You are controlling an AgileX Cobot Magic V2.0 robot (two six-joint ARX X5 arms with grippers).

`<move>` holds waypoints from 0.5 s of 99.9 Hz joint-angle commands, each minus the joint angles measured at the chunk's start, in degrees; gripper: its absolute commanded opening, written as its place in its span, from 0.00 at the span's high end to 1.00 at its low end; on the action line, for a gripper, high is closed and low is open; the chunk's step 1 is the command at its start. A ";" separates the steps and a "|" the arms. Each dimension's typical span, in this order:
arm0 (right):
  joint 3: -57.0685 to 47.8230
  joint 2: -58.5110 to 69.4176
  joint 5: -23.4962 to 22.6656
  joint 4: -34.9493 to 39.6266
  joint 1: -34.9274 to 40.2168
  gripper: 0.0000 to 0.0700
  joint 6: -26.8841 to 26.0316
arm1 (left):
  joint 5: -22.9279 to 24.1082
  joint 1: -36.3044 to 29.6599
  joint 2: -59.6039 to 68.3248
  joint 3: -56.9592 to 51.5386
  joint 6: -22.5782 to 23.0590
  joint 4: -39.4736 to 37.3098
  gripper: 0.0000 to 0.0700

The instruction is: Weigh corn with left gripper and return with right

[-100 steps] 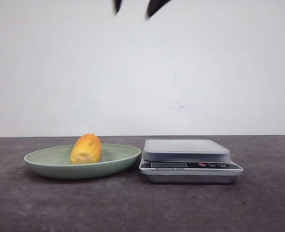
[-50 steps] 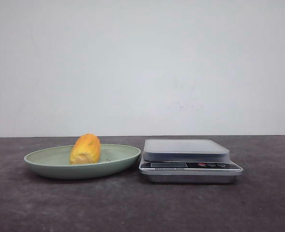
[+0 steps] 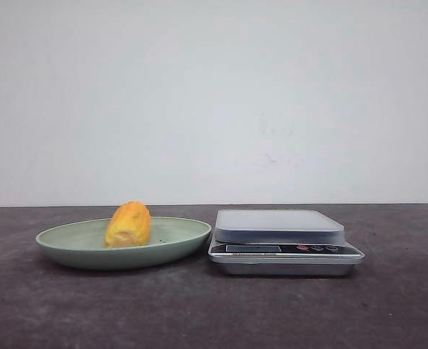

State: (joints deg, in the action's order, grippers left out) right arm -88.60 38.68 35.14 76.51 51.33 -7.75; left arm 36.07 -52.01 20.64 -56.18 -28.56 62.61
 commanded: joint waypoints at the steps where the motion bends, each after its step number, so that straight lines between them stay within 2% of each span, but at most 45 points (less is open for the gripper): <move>1: -1.03 -1.18 1.46 0.61 0.55 1.00 -0.74 | 0.37 -0.57 0.15 -0.85 -0.87 -0.50 0.33; 15: 0.74 -5.42 2.45 1.11 0.55 1.00 -2.38 | 0.37 -0.57 0.17 -0.85 -1.07 -0.85 0.35; 21: 2.40 -7.15 2.60 1.11 0.52 1.00 -3.54 | 0.37 -0.57 0.15 -0.85 -1.03 -0.79 0.40; 39: 9.60 -10.97 3.02 0.13 0.48 1.00 -5.95 | 0.37 -0.57 0.15 -0.85 -1.03 -0.39 0.41; 44: 11.65 -11.58 2.64 -0.61 0.50 1.00 -6.51 | 0.37 -0.57 0.15 -0.85 -1.01 -0.39 0.50; 50: 13.75 -11.98 2.51 -1.42 0.50 1.00 -6.91 | 0.39 -0.57 0.15 -0.85 -0.83 -0.31 0.74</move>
State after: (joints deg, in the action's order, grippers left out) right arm -75.72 26.72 37.67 76.44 51.33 -12.78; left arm 36.10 -52.01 20.64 -56.18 -29.39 62.63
